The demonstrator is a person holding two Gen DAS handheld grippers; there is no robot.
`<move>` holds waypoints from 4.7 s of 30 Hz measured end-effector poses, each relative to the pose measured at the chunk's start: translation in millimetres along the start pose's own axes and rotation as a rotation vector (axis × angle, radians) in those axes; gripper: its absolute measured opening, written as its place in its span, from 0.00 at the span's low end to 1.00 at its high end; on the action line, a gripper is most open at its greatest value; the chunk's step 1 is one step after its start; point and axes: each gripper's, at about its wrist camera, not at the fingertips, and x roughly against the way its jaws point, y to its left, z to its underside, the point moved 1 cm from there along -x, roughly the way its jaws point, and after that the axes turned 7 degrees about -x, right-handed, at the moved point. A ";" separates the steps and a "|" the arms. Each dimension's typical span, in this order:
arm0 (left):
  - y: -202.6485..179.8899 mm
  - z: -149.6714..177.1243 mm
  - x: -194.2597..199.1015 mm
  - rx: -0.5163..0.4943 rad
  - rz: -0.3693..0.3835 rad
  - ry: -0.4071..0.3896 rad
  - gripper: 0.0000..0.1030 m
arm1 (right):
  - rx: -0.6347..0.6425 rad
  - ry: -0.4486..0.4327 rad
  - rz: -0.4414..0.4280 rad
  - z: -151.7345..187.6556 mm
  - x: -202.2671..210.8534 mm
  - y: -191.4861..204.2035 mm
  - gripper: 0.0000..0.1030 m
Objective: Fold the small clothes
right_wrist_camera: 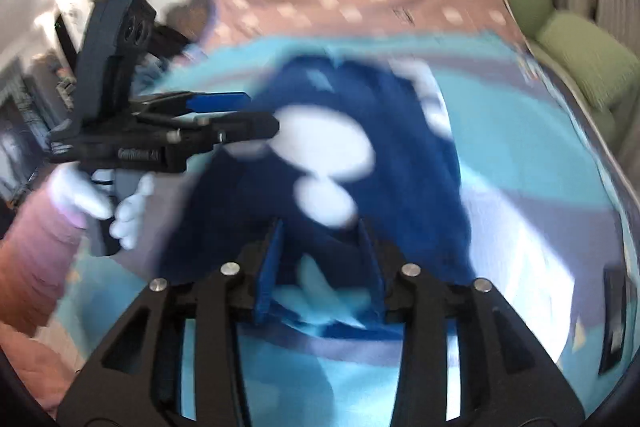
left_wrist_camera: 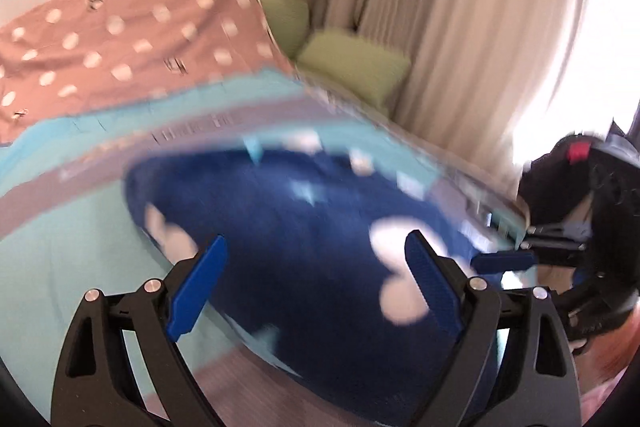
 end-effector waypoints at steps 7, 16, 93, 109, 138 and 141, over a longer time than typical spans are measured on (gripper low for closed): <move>-17.5 11.7 -27.3 -0.067 -0.104 0.033 0.92 | -0.168 -0.055 -0.104 -2.3 17.4 -34.6 0.35; -45.0 29.6 34.7 0.008 -0.056 -0.043 0.92 | -0.277 -0.106 -0.048 7.5 38.1 -75.3 0.43; -76.8 100.7 -6.6 -0.251 -0.440 0.259 0.94 | -0.538 0.024 -0.170 38.1 -7.1 -97.4 0.17; -88.3 85.4 69.2 0.001 0.068 0.158 0.87 | -0.282 -0.234 -0.104 0.1 74.3 -55.2 0.23; 1.8 -16.5 -43.5 -0.008 -0.220 0.113 0.71 | -0.057 -0.064 0.044 -20.0 -30.8 -28.8 0.34; 10.6 -4.3 -68.6 0.011 -0.185 0.114 0.72 | -0.078 -0.052 0.037 -23.1 -27.9 -31.8 0.34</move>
